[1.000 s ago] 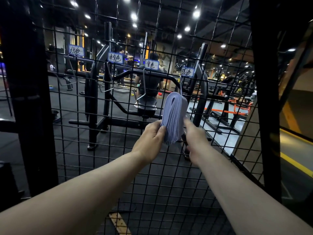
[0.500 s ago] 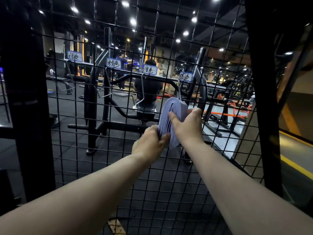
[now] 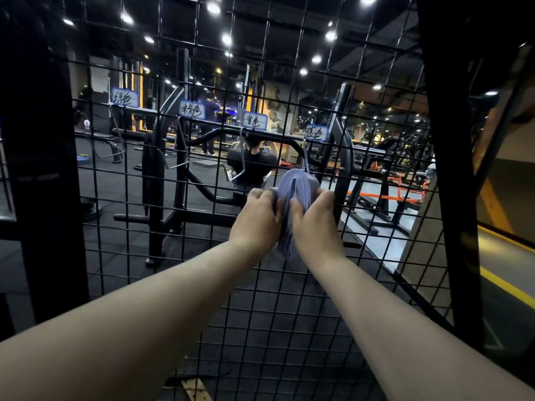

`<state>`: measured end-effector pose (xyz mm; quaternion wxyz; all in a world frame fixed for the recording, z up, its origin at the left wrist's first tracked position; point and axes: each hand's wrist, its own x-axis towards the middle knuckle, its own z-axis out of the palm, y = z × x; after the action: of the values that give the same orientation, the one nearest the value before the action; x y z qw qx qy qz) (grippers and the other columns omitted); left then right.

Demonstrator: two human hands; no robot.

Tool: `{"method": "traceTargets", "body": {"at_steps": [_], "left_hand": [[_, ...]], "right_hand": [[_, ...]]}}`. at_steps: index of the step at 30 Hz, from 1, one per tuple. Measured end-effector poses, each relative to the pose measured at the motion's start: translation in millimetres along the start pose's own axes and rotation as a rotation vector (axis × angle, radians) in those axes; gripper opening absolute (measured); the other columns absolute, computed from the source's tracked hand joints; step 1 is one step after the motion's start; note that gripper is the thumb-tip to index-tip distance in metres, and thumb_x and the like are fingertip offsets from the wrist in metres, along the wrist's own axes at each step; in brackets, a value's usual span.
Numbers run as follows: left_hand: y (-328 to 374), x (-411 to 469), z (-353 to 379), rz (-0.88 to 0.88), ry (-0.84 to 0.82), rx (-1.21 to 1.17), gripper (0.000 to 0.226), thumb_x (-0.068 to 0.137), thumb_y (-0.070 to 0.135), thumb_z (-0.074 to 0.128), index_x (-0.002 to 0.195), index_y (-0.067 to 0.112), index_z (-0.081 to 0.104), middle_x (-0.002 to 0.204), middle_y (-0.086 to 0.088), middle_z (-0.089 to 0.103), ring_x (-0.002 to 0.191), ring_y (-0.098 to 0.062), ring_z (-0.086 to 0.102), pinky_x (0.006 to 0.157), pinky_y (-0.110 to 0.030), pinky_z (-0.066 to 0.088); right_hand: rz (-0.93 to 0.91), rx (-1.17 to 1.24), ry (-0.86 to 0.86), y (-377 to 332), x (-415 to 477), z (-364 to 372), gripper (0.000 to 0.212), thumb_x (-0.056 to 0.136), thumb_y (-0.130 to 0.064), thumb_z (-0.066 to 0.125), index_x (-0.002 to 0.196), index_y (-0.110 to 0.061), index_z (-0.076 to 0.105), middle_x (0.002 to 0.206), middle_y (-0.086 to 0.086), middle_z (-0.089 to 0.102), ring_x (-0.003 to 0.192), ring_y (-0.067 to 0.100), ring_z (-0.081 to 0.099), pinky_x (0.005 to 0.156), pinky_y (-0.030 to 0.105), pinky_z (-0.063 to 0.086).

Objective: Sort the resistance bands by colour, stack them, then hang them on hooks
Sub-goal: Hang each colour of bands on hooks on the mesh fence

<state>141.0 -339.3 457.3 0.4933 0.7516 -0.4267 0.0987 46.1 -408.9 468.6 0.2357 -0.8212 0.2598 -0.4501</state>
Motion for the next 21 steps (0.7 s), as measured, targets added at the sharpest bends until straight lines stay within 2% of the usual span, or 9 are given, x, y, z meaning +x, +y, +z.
{"method": "traceTargets", "body": {"at_steps": [2,4,5,8,11,13,18,20,21], "left_hand": [[0,0,2,-0.011,-0.007,-0.005,0.029,0.102,0.038,0.038,0.107,0.016,0.056,0.121,-0.009,0.048,0.098,-0.033,0.057,0.09,-0.045,0.049],[3,-1,4,0.001,-0.035,0.006,0.035,0.103,0.042,0.033,0.104,0.014,0.054,0.12,-0.009,0.049,0.1,-0.032,0.057,0.088,-0.044,0.049],[6,-2,5,0.007,-0.052,0.004,0.038,0.103,0.045,0.03,0.107,0.015,0.053,0.122,-0.009,0.049,0.103,-0.032,0.057,0.088,-0.045,0.048],[12,-3,2,-0.015,-0.079,-0.028,0.041,0.103,0.048,0.027,0.118,0.015,0.048,0.126,-0.008,0.047,0.098,-0.03,0.058,0.087,-0.045,0.048],[12,2,1,-0.036,-0.137,0.002,0.033,0.104,0.044,0.025,0.105,0.018,0.045,0.112,-0.009,0.052,0.082,-0.025,0.056,0.078,-0.041,0.046],[11,6,2,-0.024,-0.143,0.021,0.029,0.104,0.041,0.025,0.102,0.019,0.044,0.107,-0.008,0.055,0.084,-0.025,0.055,0.074,-0.039,0.043],[8,6,6,0.016,-0.112,0.029,0.024,0.104,0.039,0.029,0.101,0.019,0.043,0.101,-0.006,0.057,0.084,-0.026,0.055,0.07,-0.036,0.039],[5,3,10,0.014,-0.115,-0.015,0.023,0.104,0.037,0.03,0.108,0.019,0.043,0.107,-0.009,0.06,0.091,-0.028,0.058,0.074,-0.04,0.044],[3,1,12,0.01,-0.131,-0.038,0.026,0.103,0.037,0.031,0.118,0.019,0.041,0.113,-0.01,0.06,0.098,-0.029,0.058,0.08,-0.042,0.046]], "right_hand": [[-0.007,-0.054,-0.049,0,-2,2,0.059,0.105,-0.029,0.039,0.15,-0.003,0.012,0.15,0.021,0.032,0.13,0.035,0.045,0.096,0.036,0.041],[-0.059,-0.168,-0.089,-2,-4,5,0.071,0.106,-0.029,0.034,0.154,-0.007,-0.013,0.158,0.024,0.017,0.137,0.036,0.038,0.102,0.041,0.041],[-0.1,-0.224,-0.08,-2,-4,6,0.072,0.105,-0.03,0.032,0.154,-0.009,-0.016,0.158,0.025,0.016,0.136,0.038,0.039,0.102,0.044,0.042],[-0.096,-0.18,-0.005,-3,-6,8,0.067,0.103,-0.036,0.031,0.157,-0.015,-0.002,0.159,0.019,0.018,0.142,0.036,0.031,0.112,0.049,0.031],[-0.098,-0.246,0.007,2,-5,9,0.066,0.105,-0.04,0.028,0.157,-0.012,0.001,0.162,0.016,0.01,0.148,0.033,0.016,0.117,0.046,0.021],[-0.103,-0.319,0.016,5,-3,8,0.064,0.105,-0.04,0.025,0.157,-0.012,0.0,0.162,0.013,0.009,0.147,0.029,0.013,0.117,0.043,0.019],[-0.067,-0.154,-0.032,5,-1,12,0.065,0.106,-0.035,0.029,0.157,-0.008,0.0,0.162,0.015,0.003,0.15,0.031,0.009,0.12,0.038,0.015],[-0.043,-0.128,-0.036,5,-5,14,0.065,0.106,-0.034,0.03,0.156,-0.005,-0.001,0.162,0.016,0.0,0.15,0.031,0.007,0.12,0.037,0.014],[-0.039,-0.133,-0.044,5,-8,15,0.066,0.106,-0.032,0.03,0.156,-0.004,-0.003,0.162,0.017,-0.001,0.151,0.032,0.007,0.12,0.037,0.015]]}}
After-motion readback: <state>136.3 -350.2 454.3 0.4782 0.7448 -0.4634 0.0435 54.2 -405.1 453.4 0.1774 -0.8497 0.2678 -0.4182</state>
